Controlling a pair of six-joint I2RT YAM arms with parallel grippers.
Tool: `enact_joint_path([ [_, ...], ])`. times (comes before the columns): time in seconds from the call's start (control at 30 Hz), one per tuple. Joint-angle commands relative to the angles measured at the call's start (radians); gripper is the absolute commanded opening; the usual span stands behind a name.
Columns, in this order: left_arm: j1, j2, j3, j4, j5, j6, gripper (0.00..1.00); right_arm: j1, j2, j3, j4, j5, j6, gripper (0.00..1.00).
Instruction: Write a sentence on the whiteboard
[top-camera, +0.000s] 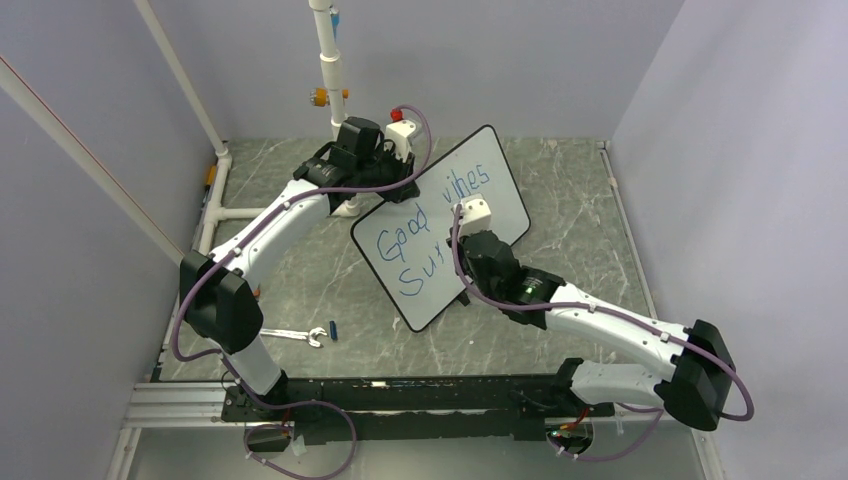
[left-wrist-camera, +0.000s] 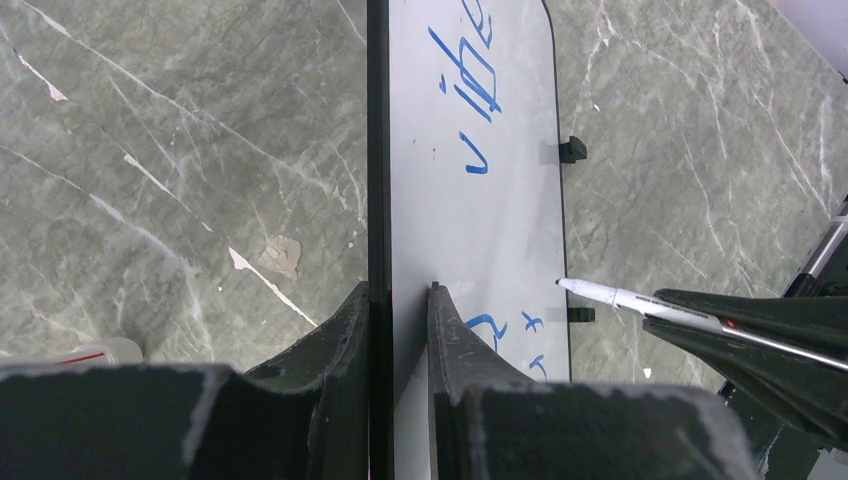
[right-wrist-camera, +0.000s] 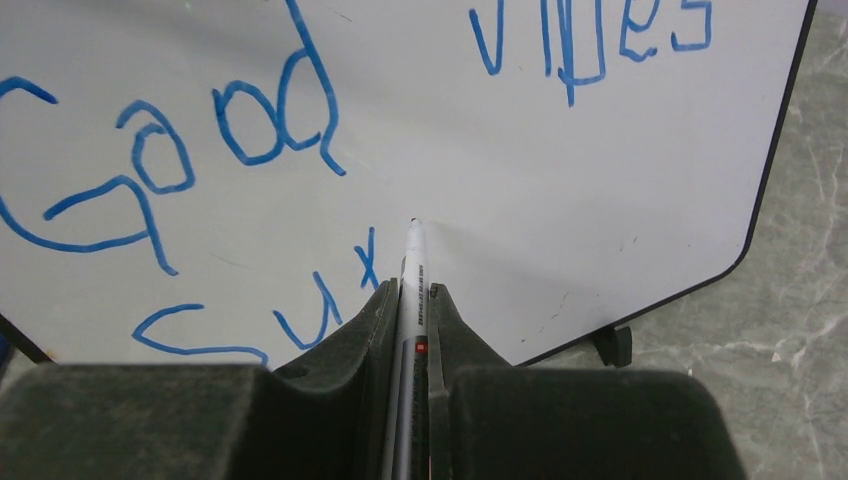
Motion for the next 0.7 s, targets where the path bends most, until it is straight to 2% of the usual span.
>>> enact_joint_path([
  [0.0,0.006,-0.042,0.0,0.036,-0.077,0.07,0.0,-0.026,-0.003,-0.012,0.055,-0.042,0.03,0.0],
  [0.67,0.007,-0.043,-0.003,0.039,-0.076,0.071,0.0,-0.043,0.062,0.007,0.07,-0.089,0.046,0.0],
])
